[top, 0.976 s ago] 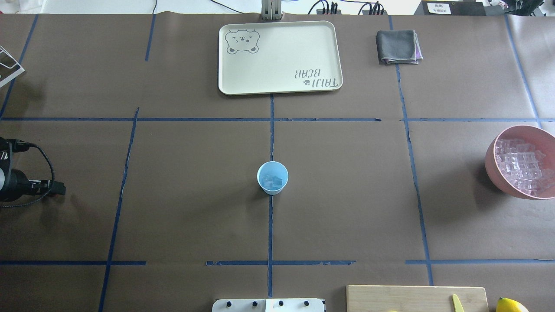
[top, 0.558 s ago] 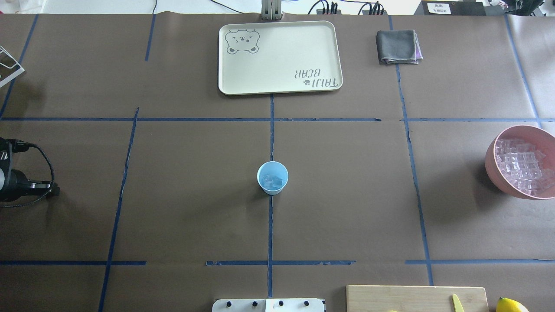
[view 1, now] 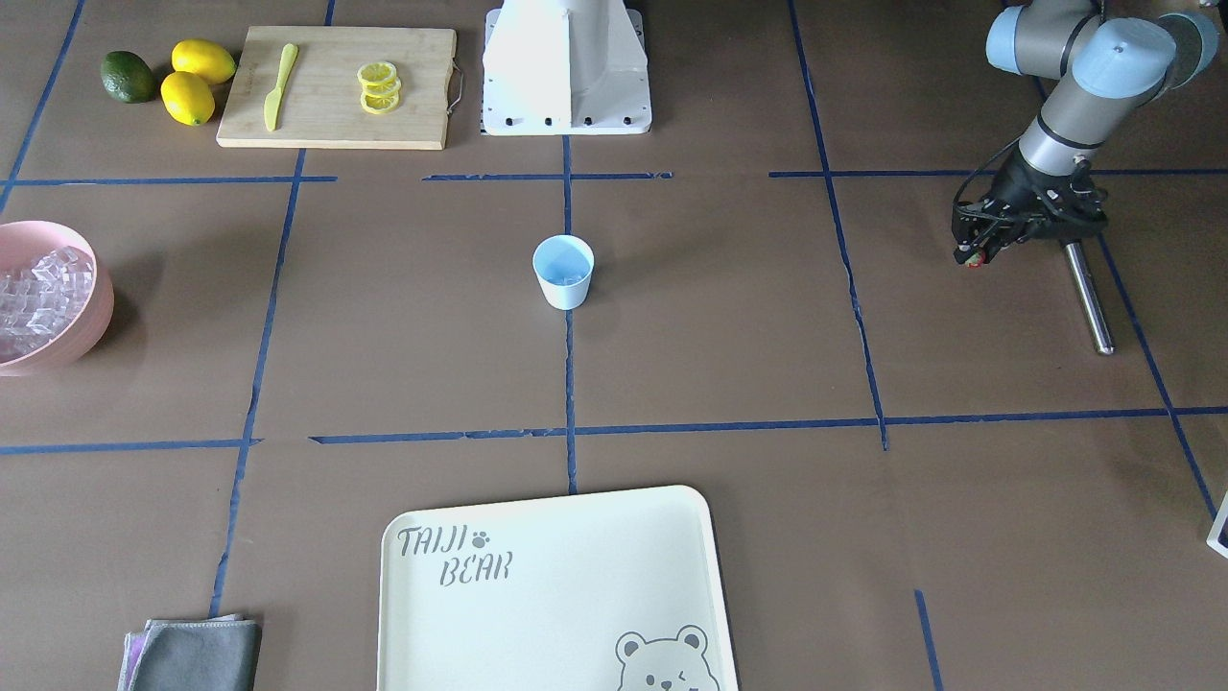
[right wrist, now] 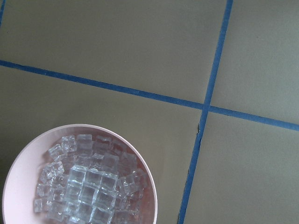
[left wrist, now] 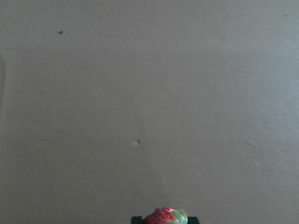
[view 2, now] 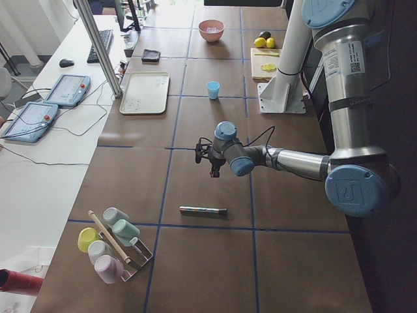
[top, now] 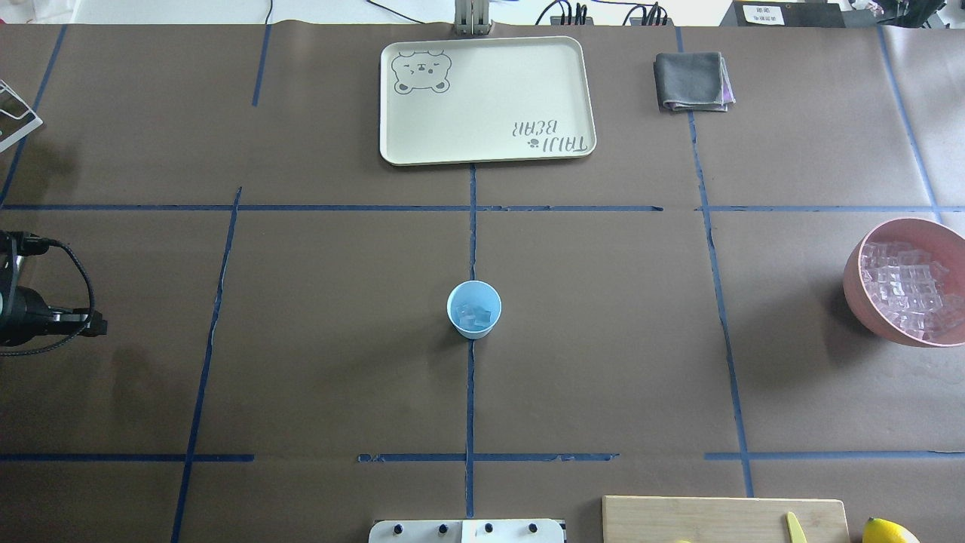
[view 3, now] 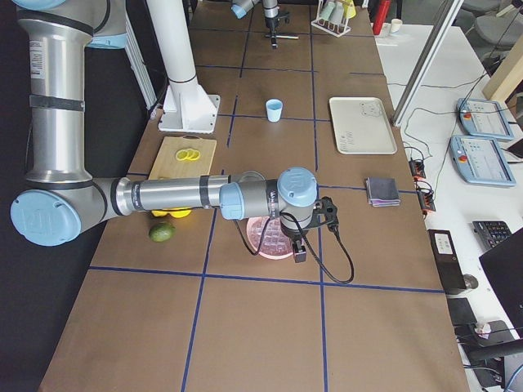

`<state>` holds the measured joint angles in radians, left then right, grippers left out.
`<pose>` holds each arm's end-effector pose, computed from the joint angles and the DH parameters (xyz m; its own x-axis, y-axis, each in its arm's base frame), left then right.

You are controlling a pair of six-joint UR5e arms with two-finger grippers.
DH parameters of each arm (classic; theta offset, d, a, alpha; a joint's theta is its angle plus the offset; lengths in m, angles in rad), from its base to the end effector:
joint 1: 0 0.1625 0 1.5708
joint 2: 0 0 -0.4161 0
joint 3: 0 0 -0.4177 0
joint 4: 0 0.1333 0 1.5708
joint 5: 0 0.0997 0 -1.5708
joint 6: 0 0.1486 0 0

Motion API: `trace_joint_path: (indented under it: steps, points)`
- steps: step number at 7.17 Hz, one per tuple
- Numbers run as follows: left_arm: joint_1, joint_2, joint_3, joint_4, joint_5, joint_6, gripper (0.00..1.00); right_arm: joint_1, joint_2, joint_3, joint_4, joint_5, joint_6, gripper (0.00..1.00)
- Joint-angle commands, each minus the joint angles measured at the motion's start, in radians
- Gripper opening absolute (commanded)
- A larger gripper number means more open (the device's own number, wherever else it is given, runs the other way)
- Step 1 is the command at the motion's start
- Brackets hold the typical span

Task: Mash ice and strawberries in cup
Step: 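Carry the strawberry with the left gripper over the light-blue cup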

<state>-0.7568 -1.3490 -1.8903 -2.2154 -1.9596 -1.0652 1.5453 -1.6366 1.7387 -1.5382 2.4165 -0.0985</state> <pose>0.3038 -0.3928 0.5616 0.6862 -0.0316 -0.7267 0.1334 0.9876 0.0830 0.0093 -0.5006 0.6194 0.6547 -0.2142 0.7249 0.0901 0.9743 0.2066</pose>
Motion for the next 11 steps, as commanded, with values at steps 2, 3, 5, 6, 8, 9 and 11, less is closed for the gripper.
trace_joint_path:
  steps: [2, 3, 5, 6, 8, 9, 11]
  points:
    - [0.007, -0.239, -0.254, 0.583, -0.001, -0.009, 0.00, 0.013, -0.002, -0.043, 0.004, 0.000, -0.026, 0.99]
    - [0.011, -0.444, -0.250, 0.790, -0.034, -0.048, 0.00, 0.036, -0.006, -0.054, 0.007, -0.003, -0.091, 0.99]
    - [0.091, -0.713, -0.187, 0.940, -0.053, -0.200, 0.00, 0.073, -0.012, -0.056, 0.009, -0.005, -0.107, 0.99]
    - [0.123, -0.780, -0.128, 0.916, -0.050, -0.244, 0.00, 0.075, -0.014, -0.056, 0.009, -0.010, -0.098, 0.99]
    - [0.170, -0.846, -0.005, 0.793, -0.048, -0.274, 0.00, 0.076, -0.015, -0.056, 0.007, -0.010, -0.092, 0.99]
    - [0.200, -0.873, 0.041, 0.737, -0.047, -0.316, 0.00, 0.076, -0.011, -0.057, 0.001, -0.010, -0.090, 0.99]
    - [0.224, -1.022, 0.193, 0.720, -0.044, -0.349, 0.00, 0.076, -0.009, -0.064, 0.003, -0.007, -0.090, 0.99]
